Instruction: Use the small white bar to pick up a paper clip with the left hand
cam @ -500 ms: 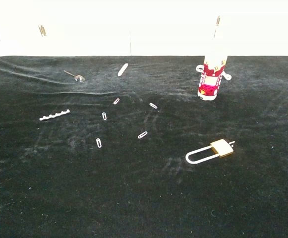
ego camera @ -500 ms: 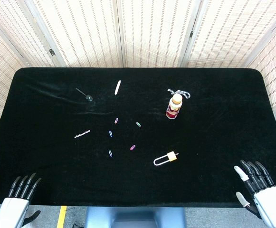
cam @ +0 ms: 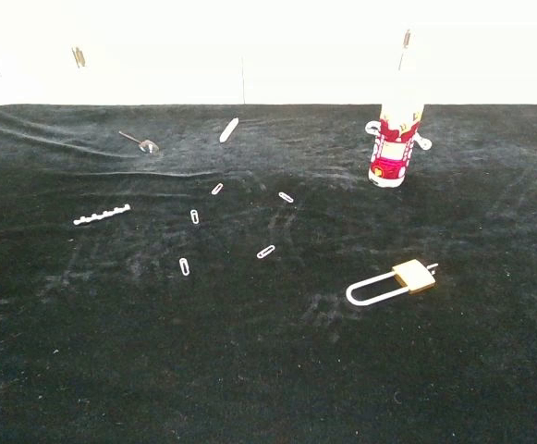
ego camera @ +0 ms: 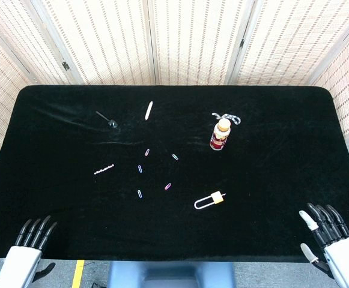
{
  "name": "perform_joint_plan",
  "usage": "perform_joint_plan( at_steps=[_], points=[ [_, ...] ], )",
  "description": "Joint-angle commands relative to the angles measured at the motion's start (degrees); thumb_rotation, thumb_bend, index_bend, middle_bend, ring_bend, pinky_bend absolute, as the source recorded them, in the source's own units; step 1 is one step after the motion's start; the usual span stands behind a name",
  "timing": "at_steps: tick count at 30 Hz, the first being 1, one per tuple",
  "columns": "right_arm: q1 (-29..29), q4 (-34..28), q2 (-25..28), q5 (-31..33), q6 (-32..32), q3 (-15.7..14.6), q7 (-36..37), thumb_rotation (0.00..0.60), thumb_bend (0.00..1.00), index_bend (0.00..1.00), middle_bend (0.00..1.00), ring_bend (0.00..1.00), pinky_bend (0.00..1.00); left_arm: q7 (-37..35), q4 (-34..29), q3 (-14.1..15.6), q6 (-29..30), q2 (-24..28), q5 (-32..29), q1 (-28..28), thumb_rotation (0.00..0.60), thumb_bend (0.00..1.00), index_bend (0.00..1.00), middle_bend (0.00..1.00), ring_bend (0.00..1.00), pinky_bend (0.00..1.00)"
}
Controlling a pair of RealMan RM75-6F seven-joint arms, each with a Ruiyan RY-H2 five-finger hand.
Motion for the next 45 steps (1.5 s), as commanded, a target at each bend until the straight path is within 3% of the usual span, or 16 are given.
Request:
perform_joint_plan(
  at_steps=[1, 3, 8, 10, 12, 15, 21, 29, 45],
  points=[
    [0.1, -0.1, 0.0, 0.3, 0.0, 0.2, 0.3, 0.6, 0.36, 0.0, 0.0, 0.0, 0.0, -2.2, 0.3, -2.5, 0.0, -2.3, 0.9, -2.5, 0.6, 0.13, 0.0, 0.33, 0.42, 0.61],
    [0.1, -0.1, 0.2, 0.4, 0.1, 0.3, 0.6, 0.6, 0.36, 0.0, 0.0, 0.0, 0.0, -3.1, -1.0, -3.6, -2.2, -3.0, 0.0, -4.4, 0.6, 0.13, 0.0, 0.49, 0.6, 0.78],
    [-0.3, 0.4, 0.3, 0.5, 1.5, 0.4, 1.8, 0.6, 0.36, 0.0, 0.0, 0.0, 0.0, -2.4, -6.0, -5.9, -8.9, -2.6, -3.6, -8.7, 0.6, 0.14, 0.05, 0.63, 0.74, 0.88],
    [-0.4, 0.6, 0.3, 0.4, 1.9, 0.4, 2.2, 0.6, 0.36, 0.0, 0.0, 0.0, 0.0, -3.8, -7.4, -7.5, -10.0, -4.0, -5.4, -10.0, 0.6, 0.16, 0.13, 0.71, 0.82, 0.94],
    [-0.5, 0.8, 0.2, 0.4, 2.1, 0.5, 2.4, 0.6, 0.36, 0.0, 0.0, 0.0, 0.0, -6.4, -8.7, -10.0, -11.2, -6.9, -9.3, -11.4, 0.6, 0.24, 0.26, 0.84, 0.93, 0.99],
    [-0.4, 0.8, 0.4, 0.6, 2.2, 0.5, 3.1, 0.6, 0.36, 0.0, 0.0, 0.0, 0.0, -4.8, -8.0, -14.0, -14.6, -10.7, -15.2, -14.2, 0.6, 0.34, 0.37, 0.96, 1.0, 1.0],
    [-1.1, 1.7, 0.8, 1.7, 4.4, 1.0, 6.4, 0.6, 0.36, 0.0, 0.0, 0.0, 0.0, -0.1, -4.2, -19.5, -21.9, -18.1, -26.6, -20.3, 0.6, 0.39, 0.46, 1.0, 1.0, 1.0],
    [-1.2, 2.3, 1.5, 3.9, 4.5, 1.5, 9.9, 0.6, 0.36, 0.0, 0.0, 0.0, 0.0, 6.7, 5.2, -24.6, -26.9, -27.1, -36.6, -28.3, 0.6, 0.39, 0.44, 1.0, 1.0, 1.0],
    [-1.6, 2.1, 1.5, 7.3, 4.0, 2.9, 11.7, 0.6, 0.36, 0.0, 0.0, 0.0, 0.0, 3.3, 19.8, -28.2, -31.5, -29.9, -44.2, -35.9, 0.6, 0.39, 0.41, 1.0, 1.0, 1.0]
  ],
)
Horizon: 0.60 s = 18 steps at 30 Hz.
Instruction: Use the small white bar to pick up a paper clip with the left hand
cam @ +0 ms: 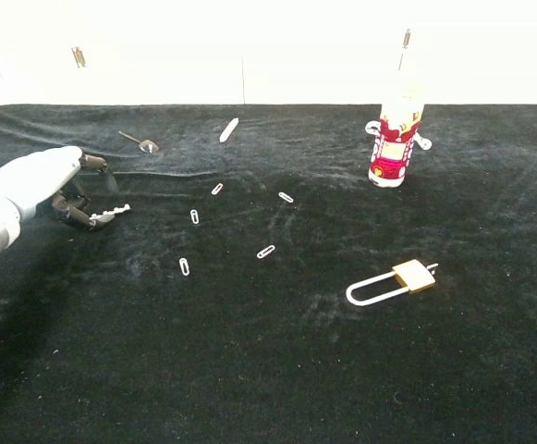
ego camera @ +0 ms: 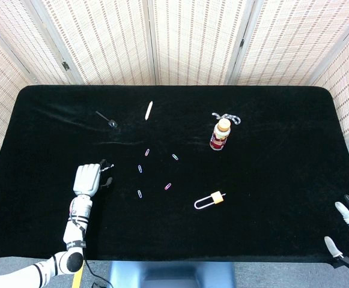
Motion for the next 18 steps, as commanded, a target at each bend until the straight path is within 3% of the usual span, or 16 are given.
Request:
perform_joint_plan(
  at_steps=[1, 8, 18],
  points=[
    [0.1, -0.3, -0.1, 0.3, -0.4, 0.2, -0.4, 0.6, 0.36, 0.0, 0.0, 0.0, 0.0, -1.3, 2.1, -0.4, -2.2, -0.2, -2.1, -1.3, 0.6, 0.39, 0.41, 1.0, 1.0, 1.0],
    [0.5, -1.5, -0.1, 1.2, -2.0, 0.7, -1.7, 0.6, 0.36, 0.0, 0.0, 0.0, 0.0, -2.7, 6.6, -0.5, -6.8, -0.6, -6.0, -4.2, 0.6, 0.39, 0.4, 1.0, 1.0, 1.0],
    [0.7, -2.2, 0.1, 2.1, -3.0, 1.2, -2.1, 0.6, 0.36, 0.0, 0.0, 0.0, 0.0, -3.9, 10.2, -0.5, -8.1, -0.9, -8.9, -6.2, 0.6, 0.39, 0.4, 1.0, 1.0, 1.0]
  ],
)
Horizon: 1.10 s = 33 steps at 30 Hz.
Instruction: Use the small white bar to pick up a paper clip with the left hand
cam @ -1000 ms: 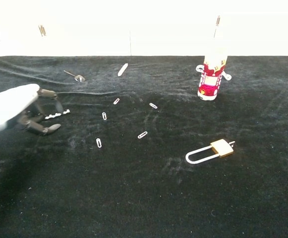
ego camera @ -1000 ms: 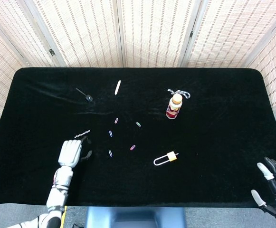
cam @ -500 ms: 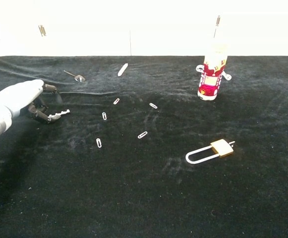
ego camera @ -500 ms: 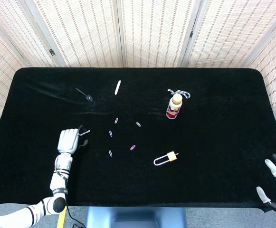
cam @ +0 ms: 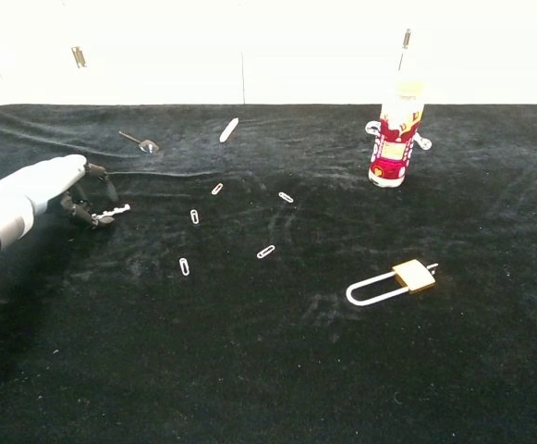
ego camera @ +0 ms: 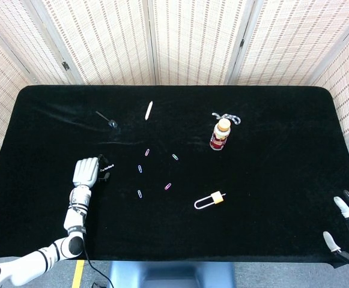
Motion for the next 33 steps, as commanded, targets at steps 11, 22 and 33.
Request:
perform_joint_plan(
  at_steps=[11, 22, 33],
  points=[
    [0.1, -0.3, -0.1, -0.6, -0.3, 0.0, -0.7, 0.6, 0.36, 0.0, 0.0, 0.0, 0.0, -0.3, 1.2, 1.2, -2.2, 0.7, -3.9, -1.2, 0.6, 0.4, 0.56, 1.0, 1.0, 1.0],
    [0.1, -0.1, -0.2, -1.0, -0.3, 0.0, -0.9, 0.6, 0.36, 0.0, 0.0, 0.0, 0.0, 2.5, -2.4, 2.7, -1.3, 3.4, -6.6, -1.1, 0.6, 0.51, 0.84, 1.0, 1.0, 1.0],
    [-0.1, 0.1, -0.2, -2.4, 0.6, -0.5, -0.9, 0.6, 0.36, 0.0, 0.0, 0.0, 0.0, 3.8, -15.8, 5.5, 6.4, 6.9, -3.1, 1.3, 0.6, 0.54, 0.84, 1.0, 1.0, 1.0]
  ],
)
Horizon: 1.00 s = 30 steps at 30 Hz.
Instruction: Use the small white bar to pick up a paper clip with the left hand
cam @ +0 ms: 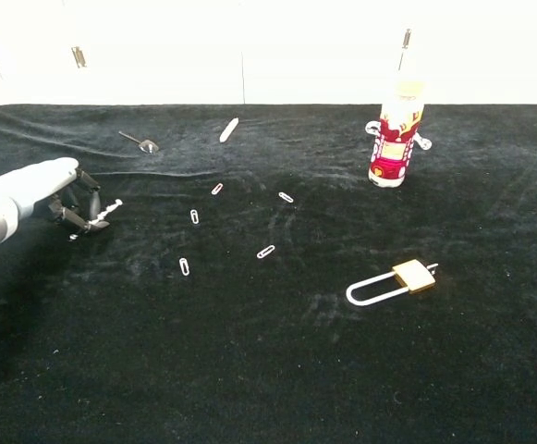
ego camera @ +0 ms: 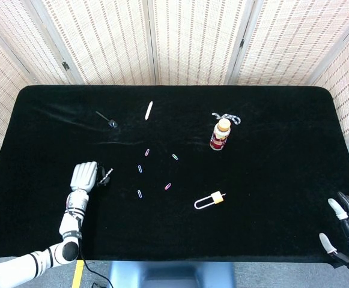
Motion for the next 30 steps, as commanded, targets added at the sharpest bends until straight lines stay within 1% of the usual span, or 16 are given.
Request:
perform_joint_plan(
  at_steps=[1, 5, 7, 11, 14, 17, 19, 23, 26, 30],
  points=[
    [-0.1, 0.2, 0.0, -0.4, 0.3, -0.1, 0.4, 0.6, 0.36, 0.0, 0.0, 0.0, 0.0, 1.2, -4.6, 1.6, 3.0, 1.0, 1.8, 0.9, 0.6, 0.54, 0.84, 1.0, 1.0, 1.0],
    [-0.2, 0.8, 0.3, -0.9, 1.0, -0.3, 1.6, 0.6, 0.36, 0.0, 0.0, 0.0, 0.0, 3.6, -9.9, 4.2, 5.2, 0.9, 3.9, 1.4, 0.6, 0.54, 0.84, 1.0, 1.0, 1.0],
    [-0.3, 1.2, 0.4, -1.0, 1.6, -0.3, 2.4, 0.6, 0.36, 0.0, 0.0, 0.0, 0.0, 5.3, -11.6, 6.0, 6.9, -0.2, 5.7, 1.6, 0.6, 0.55, 0.84, 1.0, 1.0, 1.0],
    [-0.6, 2.3, 0.4, -1.6, 2.8, -0.6, 4.0, 0.6, 0.36, 0.0, 0.0, 0.0, 0.0, 9.6, -12.7, 9.0, 9.4, -3.3, 8.9, 1.3, 0.6, 0.55, 0.84, 1.0, 1.0, 1.0],
    [-1.0, 3.1, 0.3, -2.0, 3.9, -0.7, 4.8, 0.6, 0.36, 0.0, 0.0, 0.0, 0.0, 12.5, -12.0, 10.0, 10.2, -5.8, 10.1, 0.8, 0.6, 0.55, 0.84, 1.0, 1.0, 1.0],
    [-1.3, 3.6, 0.2, -2.1, 4.5, -0.8, 5.3, 0.6, 0.36, 0.0, 0.0, 0.0, 0.0, 14.9, -10.1, 9.9, 10.6, -7.9, 10.5, 0.0, 0.6, 0.55, 0.84, 1.0, 1.0, 1.0],
    [-1.4, 3.9, 0.2, -2.1, 4.8, -0.9, 5.5, 0.6, 0.36, 0.0, 0.0, 0.0, 0.0, 16.6, -9.0, 9.2, 10.2, -9.1, 9.6, -0.7, 0.6, 0.55, 0.84, 1.0, 1.0, 1.0],
    [-1.5, 4.2, 0.0, -1.9, 4.6, -0.9, 5.5, 0.6, 0.36, 0.0, 0.0, 0.0, 0.0, 19.2, -7.6, 7.1, 8.8, -9.6, 7.3, -2.3, 0.6, 0.56, 0.84, 1.0, 1.0, 1.0],
    [-1.4, 3.9, 0.0, -2.0, 4.4, -0.8, 5.0, 0.6, 0.36, 0.0, 0.0, 0.0, 0.0, 20.6, -5.9, 6.2, 7.6, -9.8, 5.5, -3.2, 0.6, 0.56, 0.84, 1.0, 1.0, 1.0],
    [-1.3, 3.4, 0.0, -1.6, 3.9, -0.7, 4.6, 0.6, 0.36, 0.0, 0.0, 0.0, 0.0, 22.6, -2.9, 6.1, 7.2, -10.5, 4.3, -4.0, 0.6, 0.56, 0.84, 1.0, 1.0, 1.0]
  ],
)
